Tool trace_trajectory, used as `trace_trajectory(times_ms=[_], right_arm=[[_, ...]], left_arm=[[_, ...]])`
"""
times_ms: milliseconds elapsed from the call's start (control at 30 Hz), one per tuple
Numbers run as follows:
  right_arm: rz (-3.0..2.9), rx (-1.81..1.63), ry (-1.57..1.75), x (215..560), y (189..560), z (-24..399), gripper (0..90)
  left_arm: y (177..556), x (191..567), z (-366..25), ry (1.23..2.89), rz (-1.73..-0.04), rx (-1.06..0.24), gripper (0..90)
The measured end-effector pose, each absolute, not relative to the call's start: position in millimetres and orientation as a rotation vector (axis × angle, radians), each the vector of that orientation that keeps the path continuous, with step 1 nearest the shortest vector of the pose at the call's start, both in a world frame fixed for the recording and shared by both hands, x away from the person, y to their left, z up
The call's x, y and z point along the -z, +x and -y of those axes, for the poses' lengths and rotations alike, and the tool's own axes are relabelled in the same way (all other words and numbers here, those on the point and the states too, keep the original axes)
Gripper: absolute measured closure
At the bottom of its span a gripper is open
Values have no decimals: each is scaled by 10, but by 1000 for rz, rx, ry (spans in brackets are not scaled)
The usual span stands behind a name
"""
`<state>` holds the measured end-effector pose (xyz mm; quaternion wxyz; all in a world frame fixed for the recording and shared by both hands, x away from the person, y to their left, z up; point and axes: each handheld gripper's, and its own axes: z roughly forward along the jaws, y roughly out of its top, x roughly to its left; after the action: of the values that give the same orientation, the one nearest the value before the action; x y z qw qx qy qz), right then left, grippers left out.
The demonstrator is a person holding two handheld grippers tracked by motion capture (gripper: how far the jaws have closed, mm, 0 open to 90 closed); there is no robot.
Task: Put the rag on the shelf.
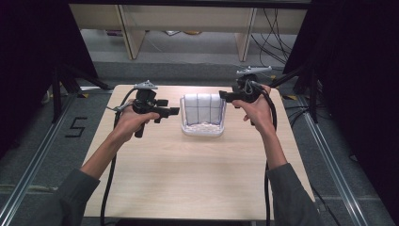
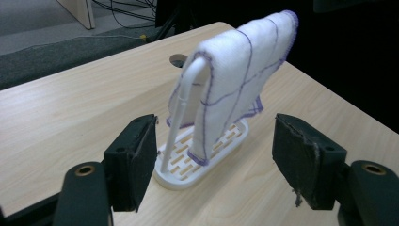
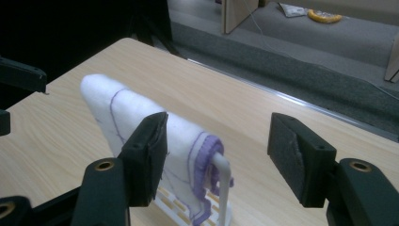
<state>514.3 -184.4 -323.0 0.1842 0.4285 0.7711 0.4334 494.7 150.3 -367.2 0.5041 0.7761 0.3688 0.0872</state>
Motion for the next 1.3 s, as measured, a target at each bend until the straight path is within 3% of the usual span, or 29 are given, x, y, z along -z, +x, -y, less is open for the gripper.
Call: trace_trajectory(times_ms=[900,1300], right_arm=[[-2180,-1272,1119,3556,4587,1805,389],[-2187,-1331,1100,3658,4469,1764,336]], left_arm=[[4449,4021,-1595,1888,-834,-185,296],[4294,4128,-1635,1897,-825,-200,275]])
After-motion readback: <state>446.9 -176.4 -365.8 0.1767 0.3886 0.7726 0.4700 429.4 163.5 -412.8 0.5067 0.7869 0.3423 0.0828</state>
